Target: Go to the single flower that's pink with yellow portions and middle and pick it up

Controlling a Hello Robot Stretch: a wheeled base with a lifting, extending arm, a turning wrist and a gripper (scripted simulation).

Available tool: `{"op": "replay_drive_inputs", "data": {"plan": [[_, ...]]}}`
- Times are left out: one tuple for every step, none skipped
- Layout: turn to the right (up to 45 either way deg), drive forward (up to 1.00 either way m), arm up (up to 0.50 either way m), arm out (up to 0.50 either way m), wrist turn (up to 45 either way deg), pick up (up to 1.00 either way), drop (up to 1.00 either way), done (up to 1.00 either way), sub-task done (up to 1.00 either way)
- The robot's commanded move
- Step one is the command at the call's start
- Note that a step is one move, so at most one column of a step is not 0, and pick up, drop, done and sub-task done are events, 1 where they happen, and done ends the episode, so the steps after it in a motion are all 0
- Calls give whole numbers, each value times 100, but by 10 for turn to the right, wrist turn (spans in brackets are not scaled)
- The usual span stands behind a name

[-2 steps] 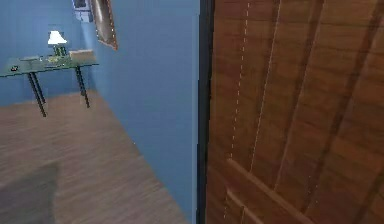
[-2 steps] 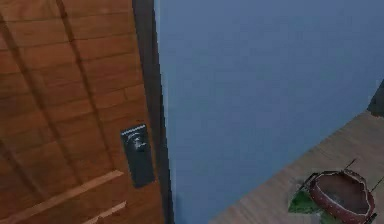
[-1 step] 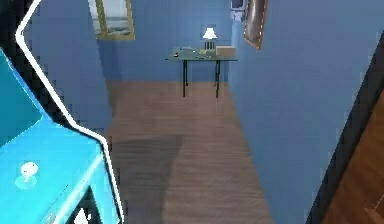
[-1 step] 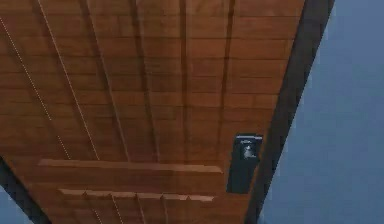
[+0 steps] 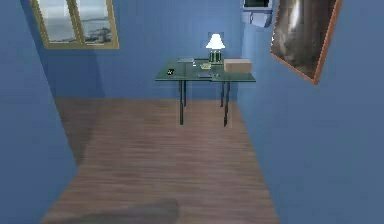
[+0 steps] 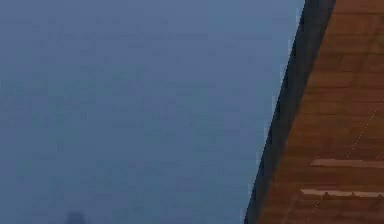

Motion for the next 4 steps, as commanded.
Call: {"op": "replay_drive_inputs", "data": {"plan": [[0, 100, 0, 0, 0, 0, 0, 0, 0], [0, 75, 0, 0, 0, 0, 0, 0, 0], [-450, 0, 0, 0, 0, 0, 0, 0, 0], [-300, 0, 0, 0, 0, 0, 0, 0, 0]]}}
